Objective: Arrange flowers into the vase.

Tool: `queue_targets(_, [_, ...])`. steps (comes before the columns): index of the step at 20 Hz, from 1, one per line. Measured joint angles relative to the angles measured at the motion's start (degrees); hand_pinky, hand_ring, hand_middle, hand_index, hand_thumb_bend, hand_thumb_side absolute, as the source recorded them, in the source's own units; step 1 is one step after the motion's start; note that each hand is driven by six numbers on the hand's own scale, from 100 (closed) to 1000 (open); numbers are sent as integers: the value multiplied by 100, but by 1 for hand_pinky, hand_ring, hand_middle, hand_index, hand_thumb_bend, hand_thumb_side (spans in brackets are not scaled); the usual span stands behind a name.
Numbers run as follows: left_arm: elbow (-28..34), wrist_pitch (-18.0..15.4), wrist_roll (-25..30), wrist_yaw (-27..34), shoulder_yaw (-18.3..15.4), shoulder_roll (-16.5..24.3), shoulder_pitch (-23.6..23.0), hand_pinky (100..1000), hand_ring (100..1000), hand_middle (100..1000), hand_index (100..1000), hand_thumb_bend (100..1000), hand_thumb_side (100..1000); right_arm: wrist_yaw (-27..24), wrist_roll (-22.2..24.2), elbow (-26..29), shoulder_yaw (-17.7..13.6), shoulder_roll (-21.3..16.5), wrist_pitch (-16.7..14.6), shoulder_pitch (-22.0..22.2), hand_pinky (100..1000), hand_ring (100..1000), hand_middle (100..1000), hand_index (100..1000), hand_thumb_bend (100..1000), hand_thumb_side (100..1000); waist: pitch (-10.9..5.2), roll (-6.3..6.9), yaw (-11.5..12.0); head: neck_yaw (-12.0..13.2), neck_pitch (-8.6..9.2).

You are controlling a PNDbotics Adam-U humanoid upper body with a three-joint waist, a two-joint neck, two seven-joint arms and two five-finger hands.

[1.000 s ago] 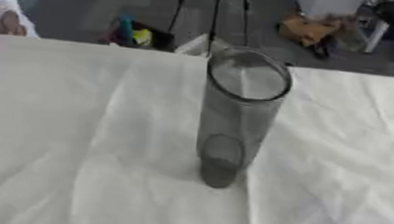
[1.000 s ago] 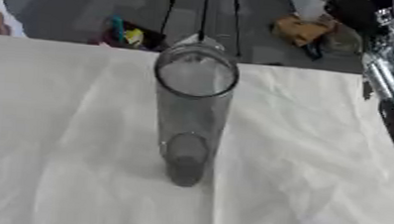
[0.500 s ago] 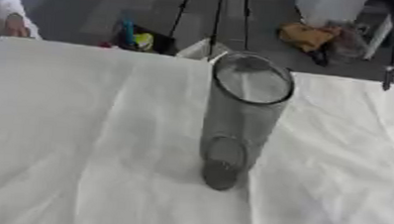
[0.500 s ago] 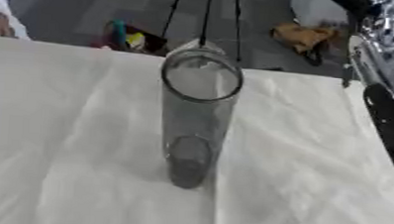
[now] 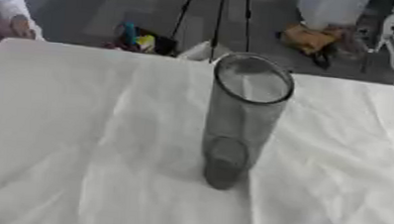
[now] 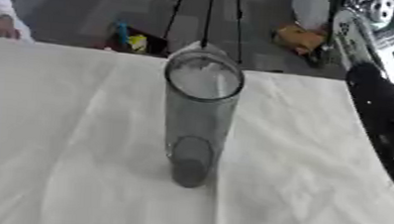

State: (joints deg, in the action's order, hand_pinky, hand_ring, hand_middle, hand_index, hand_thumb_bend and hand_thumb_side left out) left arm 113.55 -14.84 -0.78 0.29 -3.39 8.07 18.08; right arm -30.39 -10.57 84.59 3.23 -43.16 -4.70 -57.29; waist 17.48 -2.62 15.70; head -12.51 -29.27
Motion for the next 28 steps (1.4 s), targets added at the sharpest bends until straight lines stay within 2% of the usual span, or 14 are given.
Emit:
queue_targets(11, [0, 22, 20, 40, 33, 48, -36, 563, 700, 705, 913, 100, 1000, -767, -462, 123, 1, 203, 369, -381, 100, 100, 100, 112, 100, 183, -127, -35, 69, -27, -46])
queue_targets(12, [0, 23, 21, 44, 34, 49, -36, 563, 700, 706, 913, 100, 1000, -820, -510, 140, 1, 228, 404, -406, 100, 100, 100, 112, 100, 156, -138, -35, 75, -29, -46])
queue_targets(14, [0, 24, 22, 53, 36, 49, -36, 563, 699, 705, 913, 100, 1000, -913, -608, 172, 1, 281, 455, -442, 100, 100, 100, 112, 100, 186, -157, -35, 88, -41, -46])
queue_targets(28, [0, 49, 47, 123, 70, 51, -36, 562, 699, 703, 912, 100, 1000, -1615, -1201, 408, -39, 853, 858, -682, 100, 100, 100, 113, 100, 199, -234, -35, 161, -121, -46])
